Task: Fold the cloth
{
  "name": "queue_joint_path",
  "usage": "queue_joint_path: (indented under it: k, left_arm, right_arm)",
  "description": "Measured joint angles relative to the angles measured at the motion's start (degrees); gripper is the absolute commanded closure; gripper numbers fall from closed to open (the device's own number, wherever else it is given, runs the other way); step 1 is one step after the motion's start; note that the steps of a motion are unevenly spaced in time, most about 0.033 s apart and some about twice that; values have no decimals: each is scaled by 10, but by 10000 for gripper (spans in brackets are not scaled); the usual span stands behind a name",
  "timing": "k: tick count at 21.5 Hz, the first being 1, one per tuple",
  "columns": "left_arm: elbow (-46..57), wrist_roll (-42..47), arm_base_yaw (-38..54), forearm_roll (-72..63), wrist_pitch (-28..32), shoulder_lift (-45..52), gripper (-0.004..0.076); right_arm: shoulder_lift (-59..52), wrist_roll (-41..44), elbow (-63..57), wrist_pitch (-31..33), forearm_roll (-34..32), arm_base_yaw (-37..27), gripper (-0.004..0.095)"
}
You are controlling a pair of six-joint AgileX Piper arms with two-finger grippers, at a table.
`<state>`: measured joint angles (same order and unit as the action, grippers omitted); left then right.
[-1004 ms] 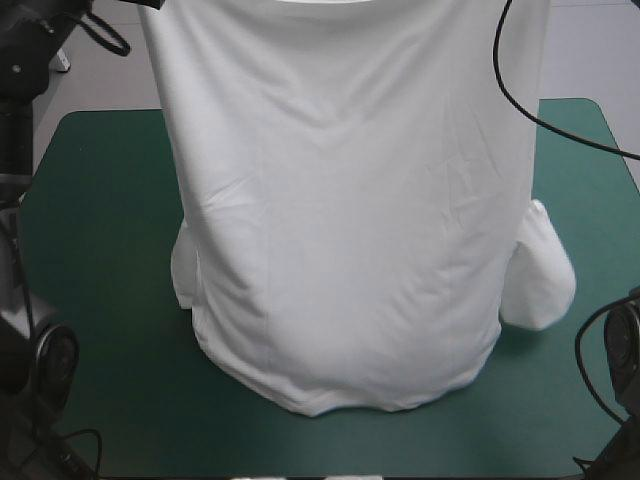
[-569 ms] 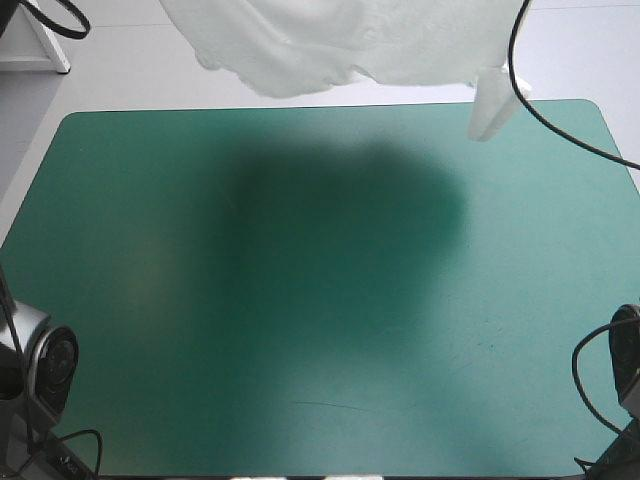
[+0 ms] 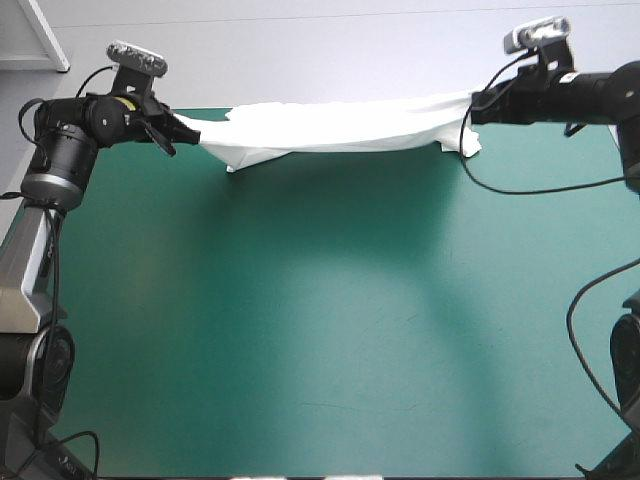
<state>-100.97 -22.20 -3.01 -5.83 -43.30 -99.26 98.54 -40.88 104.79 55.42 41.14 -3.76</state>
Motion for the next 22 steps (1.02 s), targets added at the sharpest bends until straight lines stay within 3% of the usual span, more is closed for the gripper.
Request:
queue_joint_path:
  k: [6, 10, 14, 22]
  left_arm:
    - [247, 3, 32, -13, 26, 102, 705]
    - [394, 2, 32, -39, 28, 198, 705]
    - [494, 3, 33, -44, 16, 298, 705]
    - [611, 29, 33, -45, -85, 416, 705]
  right_arm:
    - [-157, -13, -351, -107, -14, 41, 901]
    - [-272, 28, -490, -129, -65, 41, 901]
    - [-380, 88, -550, -102, -109, 41, 901]
    - [-535, 191, -659, 3, -182, 41, 902]
